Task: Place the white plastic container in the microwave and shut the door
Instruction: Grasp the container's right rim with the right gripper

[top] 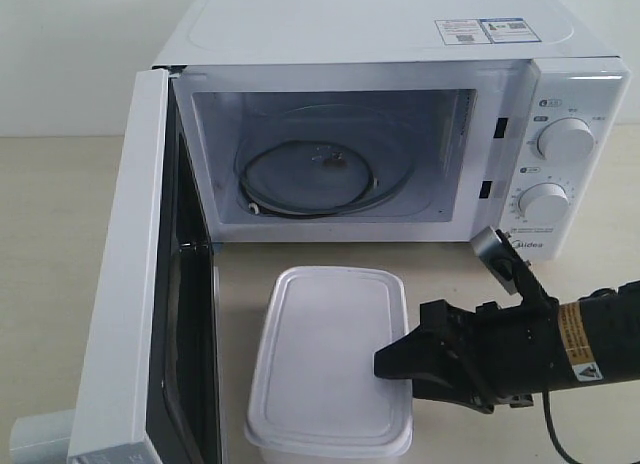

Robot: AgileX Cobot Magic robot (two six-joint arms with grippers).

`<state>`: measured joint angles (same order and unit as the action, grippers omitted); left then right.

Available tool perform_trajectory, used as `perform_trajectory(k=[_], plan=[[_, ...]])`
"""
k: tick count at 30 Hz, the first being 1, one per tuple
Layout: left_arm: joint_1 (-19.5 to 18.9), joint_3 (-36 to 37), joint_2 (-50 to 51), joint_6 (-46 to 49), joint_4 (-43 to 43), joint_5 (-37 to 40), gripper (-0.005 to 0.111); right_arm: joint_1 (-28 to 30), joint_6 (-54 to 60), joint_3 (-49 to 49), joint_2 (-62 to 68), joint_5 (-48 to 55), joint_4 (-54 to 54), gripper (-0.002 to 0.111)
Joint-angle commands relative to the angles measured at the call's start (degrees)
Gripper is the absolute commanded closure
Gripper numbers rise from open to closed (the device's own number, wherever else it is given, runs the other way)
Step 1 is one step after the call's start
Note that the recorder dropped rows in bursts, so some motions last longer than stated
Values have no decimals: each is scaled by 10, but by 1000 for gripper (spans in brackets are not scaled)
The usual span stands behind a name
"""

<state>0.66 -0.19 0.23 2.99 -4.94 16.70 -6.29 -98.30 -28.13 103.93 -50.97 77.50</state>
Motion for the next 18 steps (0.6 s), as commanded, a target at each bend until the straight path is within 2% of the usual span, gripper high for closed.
perform_trajectory(k=[1, 6, 18], plan=[[0, 2, -2, 1, 1, 1, 103, -1, 0, 0, 1, -7, -9, 70], [0, 2, -2, 1, 1, 1, 103, -1, 9, 0, 1, 0, -7, 108], [0, 2, -2, 1, 1, 1, 103, -1, 55, 0, -10, -12, -20, 108]])
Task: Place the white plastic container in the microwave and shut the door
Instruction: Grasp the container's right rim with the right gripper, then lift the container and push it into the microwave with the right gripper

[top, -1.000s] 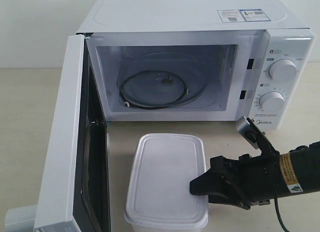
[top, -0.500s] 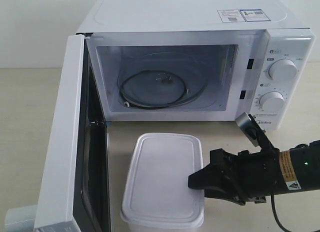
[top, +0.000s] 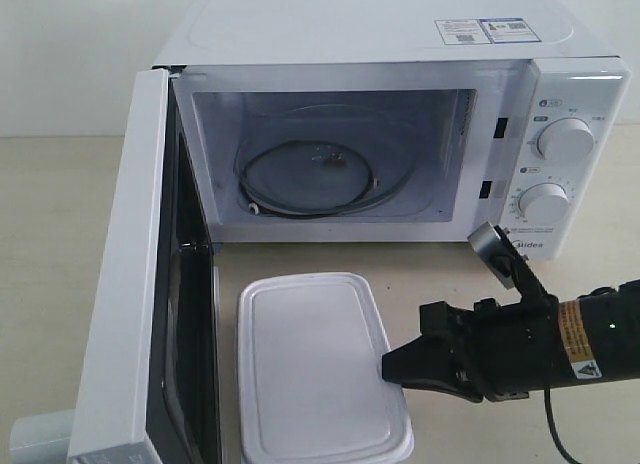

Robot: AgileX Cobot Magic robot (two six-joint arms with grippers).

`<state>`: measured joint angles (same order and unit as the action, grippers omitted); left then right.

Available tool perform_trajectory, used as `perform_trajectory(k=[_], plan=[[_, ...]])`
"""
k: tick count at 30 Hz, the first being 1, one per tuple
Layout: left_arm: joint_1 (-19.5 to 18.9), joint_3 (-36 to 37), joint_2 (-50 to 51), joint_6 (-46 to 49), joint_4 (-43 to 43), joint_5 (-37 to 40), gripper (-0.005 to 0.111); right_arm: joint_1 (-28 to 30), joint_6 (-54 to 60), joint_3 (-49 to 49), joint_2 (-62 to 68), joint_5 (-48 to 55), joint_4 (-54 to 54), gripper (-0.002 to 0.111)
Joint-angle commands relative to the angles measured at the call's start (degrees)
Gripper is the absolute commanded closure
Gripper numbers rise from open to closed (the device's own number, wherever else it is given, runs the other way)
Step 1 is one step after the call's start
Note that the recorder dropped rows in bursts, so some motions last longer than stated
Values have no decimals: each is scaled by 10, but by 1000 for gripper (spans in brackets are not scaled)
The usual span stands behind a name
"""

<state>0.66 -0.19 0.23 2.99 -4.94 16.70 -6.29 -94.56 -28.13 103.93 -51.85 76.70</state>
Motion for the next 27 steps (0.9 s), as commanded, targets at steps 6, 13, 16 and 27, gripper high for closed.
perform_trajectory(k=[6, 13, 16, 27], plan=[[0, 2, -2, 1, 1, 1, 103, -1, 21, 0, -48, -2, -60, 108], [0, 2, -2, 1, 1, 1, 103, -6, 22, 7, -60, -43, -160, 108], [0, 2, -2, 1, 1, 1, 103, -27, 57, 33, -60, -54, -259, 108], [0, 2, -2, 1, 1, 1, 103, -251, 221, 92, -61, -76, -784, 108]])
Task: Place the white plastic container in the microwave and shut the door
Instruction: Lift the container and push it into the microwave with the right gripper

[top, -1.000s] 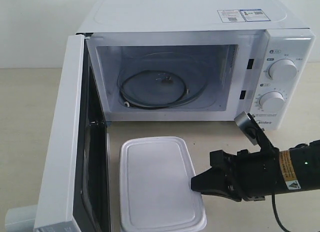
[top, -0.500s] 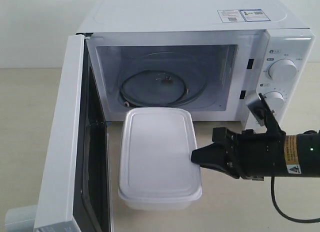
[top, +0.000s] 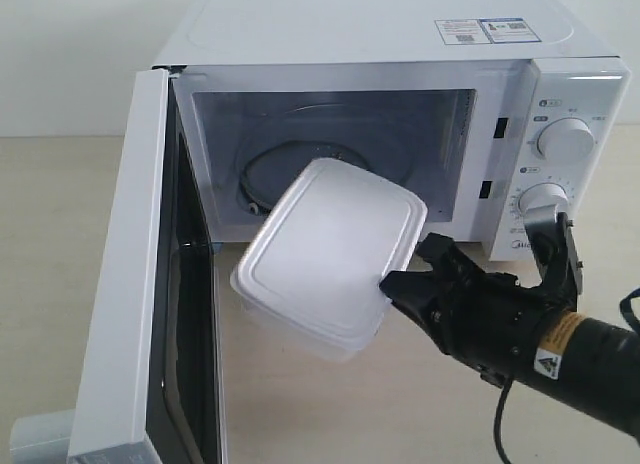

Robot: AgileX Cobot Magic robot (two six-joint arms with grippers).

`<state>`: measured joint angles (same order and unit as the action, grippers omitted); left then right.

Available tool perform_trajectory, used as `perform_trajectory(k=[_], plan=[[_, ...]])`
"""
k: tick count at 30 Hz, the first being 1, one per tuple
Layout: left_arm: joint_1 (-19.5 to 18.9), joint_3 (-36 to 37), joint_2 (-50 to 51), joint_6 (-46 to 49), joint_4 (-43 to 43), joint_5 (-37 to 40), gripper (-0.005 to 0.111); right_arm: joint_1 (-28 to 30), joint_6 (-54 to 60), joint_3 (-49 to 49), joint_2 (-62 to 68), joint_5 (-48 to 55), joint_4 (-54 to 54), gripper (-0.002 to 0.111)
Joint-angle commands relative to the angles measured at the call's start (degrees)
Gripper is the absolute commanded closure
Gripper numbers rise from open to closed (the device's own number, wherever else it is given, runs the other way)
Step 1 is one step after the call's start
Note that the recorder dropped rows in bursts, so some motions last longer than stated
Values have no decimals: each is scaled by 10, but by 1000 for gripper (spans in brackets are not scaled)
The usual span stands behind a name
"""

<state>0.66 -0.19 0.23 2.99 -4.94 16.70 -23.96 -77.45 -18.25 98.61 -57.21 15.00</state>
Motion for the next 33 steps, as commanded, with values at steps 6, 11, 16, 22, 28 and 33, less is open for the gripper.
perform_trajectory(k=[6, 11, 16, 22, 28, 33], plan=[[0, 2, -2, 1, 1, 1, 103, -186, 212, -67, -7, 30, -446, 108], [0, 2, -2, 1, 1, 1, 103, -200, 273, -134, -7, 61, -532, 108], [0, 2, -2, 1, 1, 1, 103, -200, 339, -200, -6, 101, -611, 108], [0, 2, -2, 1, 1, 1, 103, -200, 356, -291, 46, 122, -665, 108], [0, 2, -2, 1, 1, 1, 103, -193, 356, -375, 108, 123, -731, 108], [0, 2, -2, 1, 1, 1, 103, -165, 345, -407, 123, 157, -750, 108]])
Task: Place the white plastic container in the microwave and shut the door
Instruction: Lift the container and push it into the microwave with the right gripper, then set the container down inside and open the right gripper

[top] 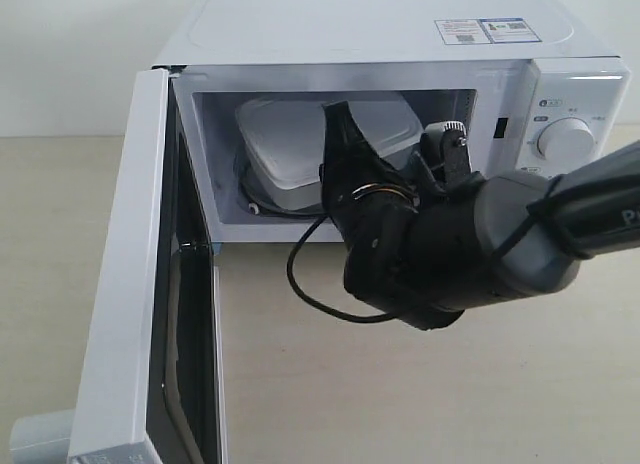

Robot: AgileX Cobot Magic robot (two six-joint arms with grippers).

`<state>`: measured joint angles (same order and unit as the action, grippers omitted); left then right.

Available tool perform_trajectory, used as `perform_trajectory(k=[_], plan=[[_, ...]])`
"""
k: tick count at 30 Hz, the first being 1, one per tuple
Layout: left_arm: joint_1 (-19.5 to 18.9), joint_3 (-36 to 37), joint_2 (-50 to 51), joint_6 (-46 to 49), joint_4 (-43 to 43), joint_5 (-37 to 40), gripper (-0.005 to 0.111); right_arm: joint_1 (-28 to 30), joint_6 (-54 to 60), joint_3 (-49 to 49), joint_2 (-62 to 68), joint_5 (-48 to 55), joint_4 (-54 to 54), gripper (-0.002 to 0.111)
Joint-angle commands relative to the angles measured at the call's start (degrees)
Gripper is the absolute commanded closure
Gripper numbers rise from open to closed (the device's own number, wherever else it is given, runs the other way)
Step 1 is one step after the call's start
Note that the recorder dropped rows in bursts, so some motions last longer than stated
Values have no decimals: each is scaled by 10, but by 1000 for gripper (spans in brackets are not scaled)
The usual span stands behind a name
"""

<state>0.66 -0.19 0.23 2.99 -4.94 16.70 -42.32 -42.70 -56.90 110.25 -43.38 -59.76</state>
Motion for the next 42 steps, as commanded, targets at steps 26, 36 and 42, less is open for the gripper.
perform_trajectory(k=[26, 36, 42], plan=[[0, 2, -2, 1, 1, 1, 103, 41, 12, -72, 64, 35, 11, 57], [0, 2, -2, 1, 1, 1, 103, 41, 85, -71, 23, 45, -24, 56], [0, 2, -2, 1, 1, 1, 103, 41, 295, 6, -53, 130, -14, 56]])
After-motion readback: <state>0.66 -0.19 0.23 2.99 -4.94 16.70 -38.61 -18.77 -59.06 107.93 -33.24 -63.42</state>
